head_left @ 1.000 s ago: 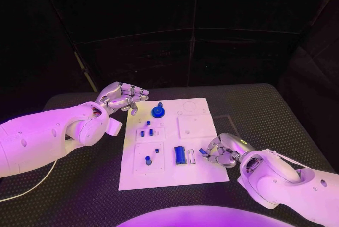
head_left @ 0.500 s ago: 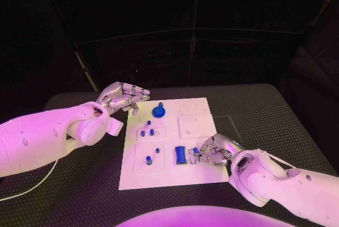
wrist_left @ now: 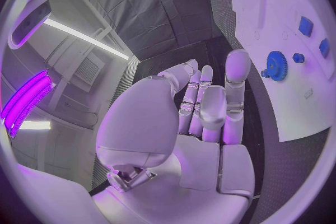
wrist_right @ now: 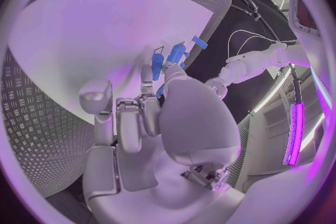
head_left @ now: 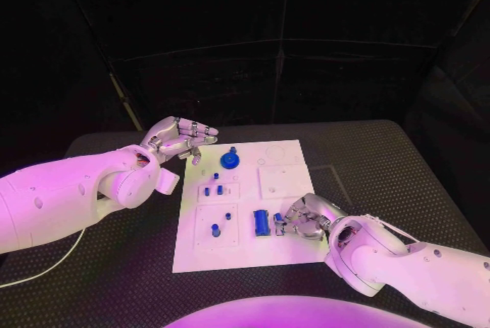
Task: Assemble the parts on the task board
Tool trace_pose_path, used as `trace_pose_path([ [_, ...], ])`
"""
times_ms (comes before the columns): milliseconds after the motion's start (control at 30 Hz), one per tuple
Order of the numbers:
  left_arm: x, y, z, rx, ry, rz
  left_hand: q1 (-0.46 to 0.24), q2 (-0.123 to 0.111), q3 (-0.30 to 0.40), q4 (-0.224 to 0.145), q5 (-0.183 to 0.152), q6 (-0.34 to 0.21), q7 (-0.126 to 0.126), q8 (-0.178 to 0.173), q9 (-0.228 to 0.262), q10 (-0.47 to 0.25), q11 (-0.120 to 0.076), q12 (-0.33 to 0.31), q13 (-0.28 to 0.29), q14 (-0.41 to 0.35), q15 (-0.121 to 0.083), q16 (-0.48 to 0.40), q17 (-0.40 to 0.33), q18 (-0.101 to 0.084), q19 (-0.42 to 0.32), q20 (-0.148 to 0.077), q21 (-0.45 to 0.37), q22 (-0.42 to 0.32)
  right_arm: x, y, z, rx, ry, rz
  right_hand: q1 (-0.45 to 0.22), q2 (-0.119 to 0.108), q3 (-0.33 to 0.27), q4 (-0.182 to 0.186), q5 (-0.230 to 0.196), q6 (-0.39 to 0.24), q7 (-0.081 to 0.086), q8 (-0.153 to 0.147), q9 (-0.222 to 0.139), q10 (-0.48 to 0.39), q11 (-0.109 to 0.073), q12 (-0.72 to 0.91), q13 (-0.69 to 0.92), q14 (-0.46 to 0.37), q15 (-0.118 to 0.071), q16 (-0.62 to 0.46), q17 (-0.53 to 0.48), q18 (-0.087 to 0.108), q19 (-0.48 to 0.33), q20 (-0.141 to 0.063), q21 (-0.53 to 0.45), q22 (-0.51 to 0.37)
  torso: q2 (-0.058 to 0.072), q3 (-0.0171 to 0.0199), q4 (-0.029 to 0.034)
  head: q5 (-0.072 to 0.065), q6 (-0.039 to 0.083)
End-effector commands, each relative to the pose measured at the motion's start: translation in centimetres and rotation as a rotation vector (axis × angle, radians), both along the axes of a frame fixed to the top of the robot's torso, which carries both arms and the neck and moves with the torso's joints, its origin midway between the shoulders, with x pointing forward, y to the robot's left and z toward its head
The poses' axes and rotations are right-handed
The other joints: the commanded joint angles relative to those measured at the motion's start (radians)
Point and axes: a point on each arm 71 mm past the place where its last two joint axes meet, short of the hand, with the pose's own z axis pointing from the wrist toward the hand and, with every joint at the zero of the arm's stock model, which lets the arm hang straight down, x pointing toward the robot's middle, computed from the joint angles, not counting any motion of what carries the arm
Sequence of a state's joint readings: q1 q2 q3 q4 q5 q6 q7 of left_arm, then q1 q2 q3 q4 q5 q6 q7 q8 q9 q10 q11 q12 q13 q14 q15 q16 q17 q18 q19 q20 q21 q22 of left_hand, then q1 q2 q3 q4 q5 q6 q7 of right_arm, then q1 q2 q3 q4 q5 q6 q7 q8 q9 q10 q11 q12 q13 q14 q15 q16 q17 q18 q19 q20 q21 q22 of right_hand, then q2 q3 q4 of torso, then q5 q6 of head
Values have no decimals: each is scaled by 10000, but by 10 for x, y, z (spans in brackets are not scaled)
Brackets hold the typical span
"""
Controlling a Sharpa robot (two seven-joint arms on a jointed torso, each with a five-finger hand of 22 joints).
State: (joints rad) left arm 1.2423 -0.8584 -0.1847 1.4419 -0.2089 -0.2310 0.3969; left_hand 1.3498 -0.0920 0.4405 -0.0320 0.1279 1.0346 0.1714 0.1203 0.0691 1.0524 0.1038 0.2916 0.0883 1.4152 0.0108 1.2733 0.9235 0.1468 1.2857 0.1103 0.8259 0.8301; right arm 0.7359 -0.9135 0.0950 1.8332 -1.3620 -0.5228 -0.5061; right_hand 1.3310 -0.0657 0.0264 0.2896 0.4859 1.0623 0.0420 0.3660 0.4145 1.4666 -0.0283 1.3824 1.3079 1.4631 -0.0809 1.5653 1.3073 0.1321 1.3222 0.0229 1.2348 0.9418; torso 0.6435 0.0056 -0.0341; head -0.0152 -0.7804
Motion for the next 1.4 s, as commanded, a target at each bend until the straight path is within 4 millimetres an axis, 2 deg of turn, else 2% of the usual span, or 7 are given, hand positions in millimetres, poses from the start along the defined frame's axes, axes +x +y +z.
trace_pose_path([
  [33,0,-2,1,-91,-13,-98,-57,29,-4,-51,-32,-70,19,25,-10,-77,-20,35,-6,-77,18,24,-6,163,-53,10,-51,-12,0,2,0,73,93,130,-131,21,-63,-2,68,36,67,-23,15,91,33,23,863,1077,-48,55,2634,-199,68,19,50,15,-1,3,1,9,6],
  [367,0,-2,1,-89,-12,-99,-57,29,-4,-51,-32,-70,19,25,-10,-77,-20,35,-6,-77,18,24,-6,163,-53,10,-51,-12,-1,3,-1,-16,235,225,-618,15,-427,11,19,51,81,-54,41,85,46,8,864,1077,-37,55,2634,-200,62,24,45,15,-2,4,-12,20,9],
  [500,0,-2,1,-87,-10,-98,-57,29,-4,-51,-32,-70,19,25,-10,-77,-20,35,-6,-77,18,24,-6,163,-53,10,-51,-12,-1,3,0,-69,168,273,-988,25,-716,15,-409,66,93,-75,55,83,62,0,864,1077,-23,55,2634,-199,58,36,40,16,3,5,-7,18,9],
  [833,0,-2,1,-83,-9,-94,-57,29,-4,-51,-32,-70,19,25,-10,-77,-20,35,-6,-77,18,24,-6,163,-53,10,-51,-12,0,1,0,-83,46,207,-1453,126,-1387,10,-2129,50,104,-116,118,41,78,-74,823,1077,-9,55,2634,-181,7,55,-26,-68,-2,0,-1,18,22],
  [1000,0,-2,1,-82,-11,-89,-57,29,-4,-51,-32,-70,19,25,-10,-77,-20,35,-6,-77,18,24,-6,163,-53,10,-51,-12,0,1,0,-110,-4,224,-1418,148,-1423,-5,-2193,40,105,-120,126,34,79,-85,816,1077,-8,55,2634,-179,1,56,-34,-78,5,3,-5,23,22],
  [1167,0,-1,1,-77,-5,-79,-57,29,-4,-51,-32,-70,19,25,-10,-77,-20,35,-6,-77,18,24,-6,163,-53,10,-51,-12,-1,1,1,-150,-71,499,-734,155,-1456,-237,-2318,18,115,-121,170,26,86,-90,825,1077,-6,55,2634,-176,-12,57,-51,-89,8,7,-10,29,19],
  [1400,0,0,1,-68,2,-58,-51,32,-2,-66,-33,-75,23,32,-10,-96,-17,58,-4,-82,18,27,-14,164,-54,10,-56,-13,-5,0,8,41,-357,717,-712,118,-1693,-107,-2687,26,128,-119,202,39,98,-69,852,1077,8,55,2634,-179,-7,70,-49,-73,1,19,-29,42,2],
])
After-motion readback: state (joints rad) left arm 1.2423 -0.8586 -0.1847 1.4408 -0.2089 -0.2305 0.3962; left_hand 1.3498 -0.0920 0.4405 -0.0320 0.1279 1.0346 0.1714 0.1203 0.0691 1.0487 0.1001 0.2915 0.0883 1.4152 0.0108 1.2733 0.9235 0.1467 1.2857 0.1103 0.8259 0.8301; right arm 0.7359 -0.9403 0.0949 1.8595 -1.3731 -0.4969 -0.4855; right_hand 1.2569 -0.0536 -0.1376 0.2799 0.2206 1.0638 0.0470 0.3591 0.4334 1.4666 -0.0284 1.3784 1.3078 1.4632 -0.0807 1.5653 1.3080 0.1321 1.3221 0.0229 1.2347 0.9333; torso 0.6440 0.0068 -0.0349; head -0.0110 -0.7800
